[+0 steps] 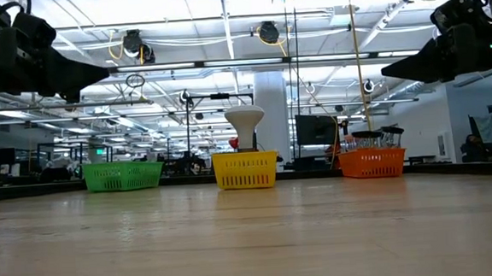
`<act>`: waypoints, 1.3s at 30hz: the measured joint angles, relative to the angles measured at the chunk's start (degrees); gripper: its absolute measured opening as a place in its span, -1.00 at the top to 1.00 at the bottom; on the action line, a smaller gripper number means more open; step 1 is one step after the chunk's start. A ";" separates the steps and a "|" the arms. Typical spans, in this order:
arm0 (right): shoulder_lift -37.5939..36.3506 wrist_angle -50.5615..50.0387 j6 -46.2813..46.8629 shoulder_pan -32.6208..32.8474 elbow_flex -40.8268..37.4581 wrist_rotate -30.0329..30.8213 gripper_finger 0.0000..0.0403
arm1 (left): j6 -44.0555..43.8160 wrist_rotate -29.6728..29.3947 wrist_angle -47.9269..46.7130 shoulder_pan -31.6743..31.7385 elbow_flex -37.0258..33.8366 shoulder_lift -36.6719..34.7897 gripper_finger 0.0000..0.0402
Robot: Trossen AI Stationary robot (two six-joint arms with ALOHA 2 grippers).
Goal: Pick & Place Office items
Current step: Return to Home Position
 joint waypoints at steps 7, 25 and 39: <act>-0.03 1.39 3.24 0.00 -0.09 -0.15 1.00 | -2.42 0.05 0.34 -0.82 -0.02 -0.05 0.97; 0.66 3.41 3.19 -0.02 -0.22 4.55 1.00 | -4.71 0.04 0.06 -0.82 -0.02 -0.01 0.97; 0.66 3.32 3.08 -0.02 -0.13 4.55 1.00 | -4.68 0.01 0.04 -0.82 -0.02 -0.01 0.97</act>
